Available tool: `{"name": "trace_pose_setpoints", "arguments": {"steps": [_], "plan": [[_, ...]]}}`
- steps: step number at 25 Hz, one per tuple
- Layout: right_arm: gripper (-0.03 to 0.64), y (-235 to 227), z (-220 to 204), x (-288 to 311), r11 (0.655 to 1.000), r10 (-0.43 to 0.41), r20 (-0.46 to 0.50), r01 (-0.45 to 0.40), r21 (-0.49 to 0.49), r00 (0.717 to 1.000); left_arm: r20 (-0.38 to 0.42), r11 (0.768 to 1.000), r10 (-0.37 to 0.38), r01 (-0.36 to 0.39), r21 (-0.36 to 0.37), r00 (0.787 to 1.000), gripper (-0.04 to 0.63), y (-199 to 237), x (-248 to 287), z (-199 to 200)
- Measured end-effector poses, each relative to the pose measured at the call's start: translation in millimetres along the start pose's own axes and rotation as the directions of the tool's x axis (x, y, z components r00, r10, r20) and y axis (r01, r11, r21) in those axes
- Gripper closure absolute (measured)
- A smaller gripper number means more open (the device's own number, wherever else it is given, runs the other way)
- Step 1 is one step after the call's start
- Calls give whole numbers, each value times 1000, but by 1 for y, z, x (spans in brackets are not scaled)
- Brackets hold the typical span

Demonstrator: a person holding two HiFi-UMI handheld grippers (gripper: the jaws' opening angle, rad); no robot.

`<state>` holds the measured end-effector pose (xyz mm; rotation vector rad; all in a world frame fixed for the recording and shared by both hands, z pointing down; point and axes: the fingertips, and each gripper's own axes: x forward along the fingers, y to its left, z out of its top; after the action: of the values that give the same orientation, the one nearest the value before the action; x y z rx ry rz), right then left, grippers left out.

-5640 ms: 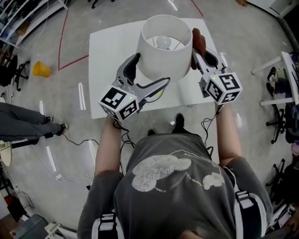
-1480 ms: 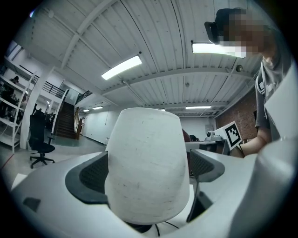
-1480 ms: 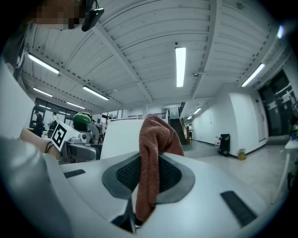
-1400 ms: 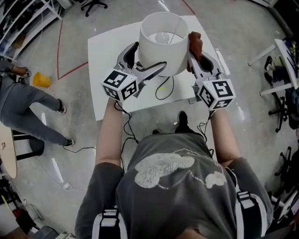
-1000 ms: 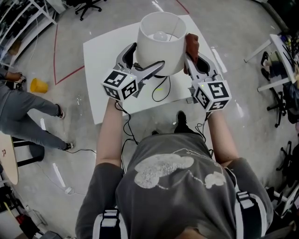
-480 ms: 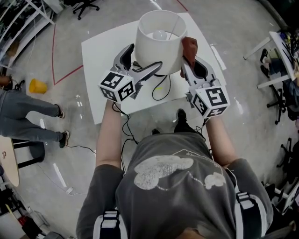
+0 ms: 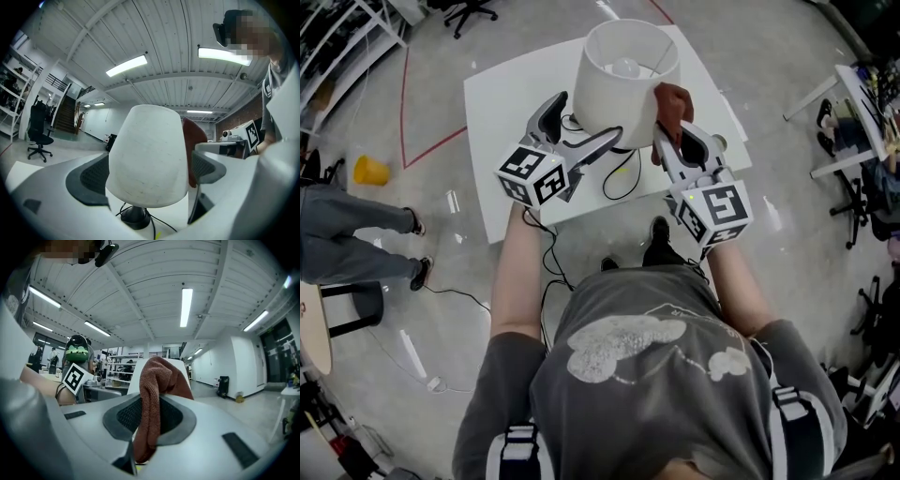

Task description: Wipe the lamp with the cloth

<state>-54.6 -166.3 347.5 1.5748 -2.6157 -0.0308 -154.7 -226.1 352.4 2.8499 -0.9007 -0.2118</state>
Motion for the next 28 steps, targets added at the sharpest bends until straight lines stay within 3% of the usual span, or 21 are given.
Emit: {"name": "trace_pose_setpoints", "arguments": {"steps": [11,23,28], "plan": [[558,36,-26,-14,995,92,-85,-95,-32,992,33,999,26,-25,-26,999,6,-5,-27,0],[558,10,-19,-47,988,150,-23,-151,-31,988,71,993,115,-115,-14,991,8,-39,-44,1],[558,-12,-8,-68,985,172,22,-171,-23,985,89,988,155,-155,-2,984,39,-69,-35,5]]}}
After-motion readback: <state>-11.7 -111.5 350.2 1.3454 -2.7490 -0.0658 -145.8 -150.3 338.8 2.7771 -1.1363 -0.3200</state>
